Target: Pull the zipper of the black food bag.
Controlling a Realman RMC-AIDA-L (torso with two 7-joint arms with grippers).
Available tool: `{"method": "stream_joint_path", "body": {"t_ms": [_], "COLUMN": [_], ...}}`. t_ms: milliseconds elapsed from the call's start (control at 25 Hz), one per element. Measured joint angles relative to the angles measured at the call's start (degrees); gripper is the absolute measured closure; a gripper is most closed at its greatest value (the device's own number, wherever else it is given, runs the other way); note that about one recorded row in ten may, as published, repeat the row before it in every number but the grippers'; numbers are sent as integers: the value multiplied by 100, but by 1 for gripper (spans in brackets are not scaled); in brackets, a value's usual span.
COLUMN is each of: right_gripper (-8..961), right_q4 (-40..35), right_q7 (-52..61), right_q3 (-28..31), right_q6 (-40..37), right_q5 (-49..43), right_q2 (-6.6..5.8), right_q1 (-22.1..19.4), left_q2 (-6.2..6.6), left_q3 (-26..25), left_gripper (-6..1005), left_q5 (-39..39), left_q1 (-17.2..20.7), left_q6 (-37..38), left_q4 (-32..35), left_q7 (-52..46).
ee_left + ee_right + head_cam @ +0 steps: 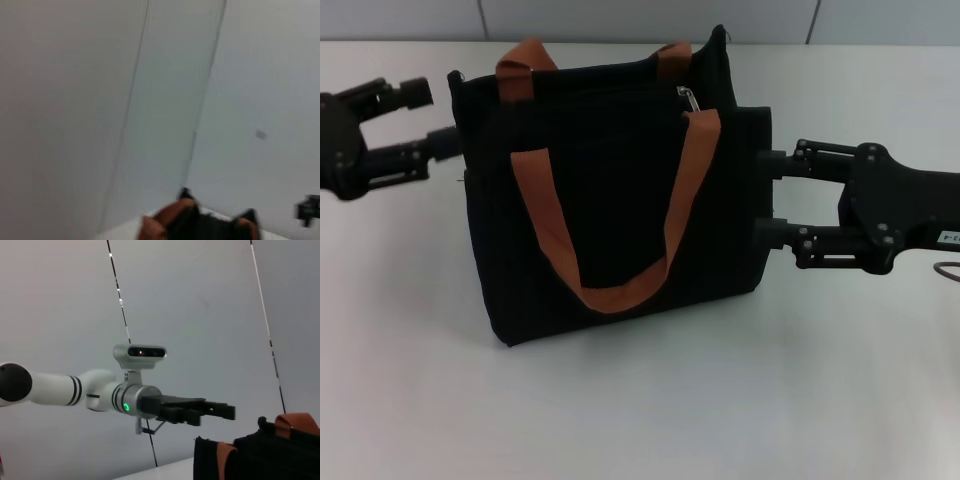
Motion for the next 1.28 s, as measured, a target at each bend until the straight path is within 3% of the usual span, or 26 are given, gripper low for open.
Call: {"method": "stream_joint_path", "body": {"t_ms": [200,360,400,520,600,680,720,920,960,1280], "right_gripper": [191,191,191,191,191,191,191,191,191,191], "right_q4": [14,146,312,469,744,830,929,1302,1378,1806], "right_q7": [-48,-208,-415,-625,-1004,-1143,-1330,-2011,-2164,-2607], "right_q3": [0,-7,-8,-24,-87,-118,-159,-239,-240,-244], "right_q6": [0,-29,-55,-79,-77,-66,-47,-16,17,288], "right_q5": [-47,-176,-208,-238,-290,-300,-304,-496,-607,-961], "right_q2": [1,8,9,12,34,47,61,122,142,177], "right_q1": [-12,-2,19,26,38,40,40,42,40,58], "left_q2": [80,-2,-95,-148,-303,-332,-386,-468,-525,-535], "left_q3": [-84,-167,126,270,982,1182,1682,1886,1883,1912], "left_gripper": [168,169,169,169,168,168,168,168,168,168], "left_q5": [-1,-488,-821,-869,-863,-828,-660,-404,-207,-118], "left_q1": [8,80,133,146,140,132,104,97,142,267], "left_q6": [646,1019,1034,1037,1031,1026,976,835,525,172], "left_q4": [66,-62,-227,-309,-747,-877,-1144,-1330,-1626,-1812], "left_q7": [-88,145,409,538,1290,1465,1820,1989,2294,2495]}}
